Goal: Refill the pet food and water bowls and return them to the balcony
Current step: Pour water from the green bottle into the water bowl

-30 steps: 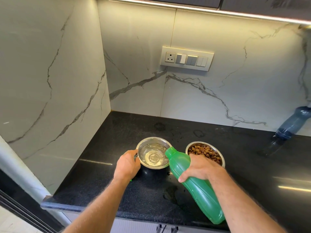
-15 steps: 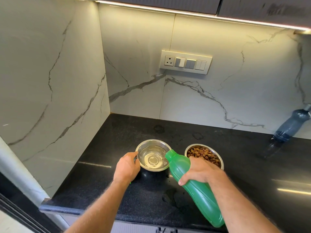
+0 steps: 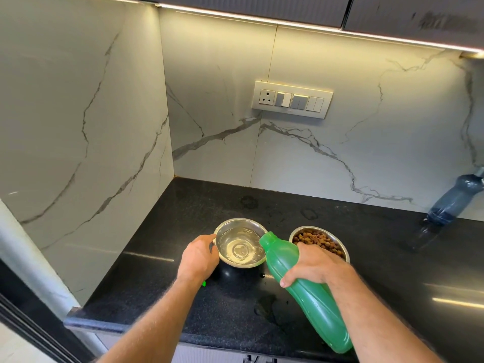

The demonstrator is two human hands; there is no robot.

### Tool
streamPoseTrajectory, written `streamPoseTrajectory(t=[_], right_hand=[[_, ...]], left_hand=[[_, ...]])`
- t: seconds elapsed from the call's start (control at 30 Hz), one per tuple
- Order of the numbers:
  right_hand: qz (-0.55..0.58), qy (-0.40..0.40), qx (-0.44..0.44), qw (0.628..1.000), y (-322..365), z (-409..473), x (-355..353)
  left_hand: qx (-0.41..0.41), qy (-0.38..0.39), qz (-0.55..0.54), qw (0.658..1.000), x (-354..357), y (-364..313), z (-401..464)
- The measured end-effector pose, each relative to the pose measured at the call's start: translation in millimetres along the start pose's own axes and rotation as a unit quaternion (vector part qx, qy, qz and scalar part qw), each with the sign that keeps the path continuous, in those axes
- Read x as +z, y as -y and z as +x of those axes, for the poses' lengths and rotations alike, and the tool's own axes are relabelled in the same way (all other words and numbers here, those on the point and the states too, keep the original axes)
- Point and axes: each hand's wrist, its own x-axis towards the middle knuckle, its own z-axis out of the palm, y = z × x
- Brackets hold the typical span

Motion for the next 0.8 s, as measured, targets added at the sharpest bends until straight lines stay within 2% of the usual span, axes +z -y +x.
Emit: streamPoseTrajectory(t=[0.8], right_hand=[[0.002,0.011,0.004,1.000,1.1,8.0,1.1]], left_hand=[[0.012,0.008,0.014,1.000,0.9,-1.6,2.6]])
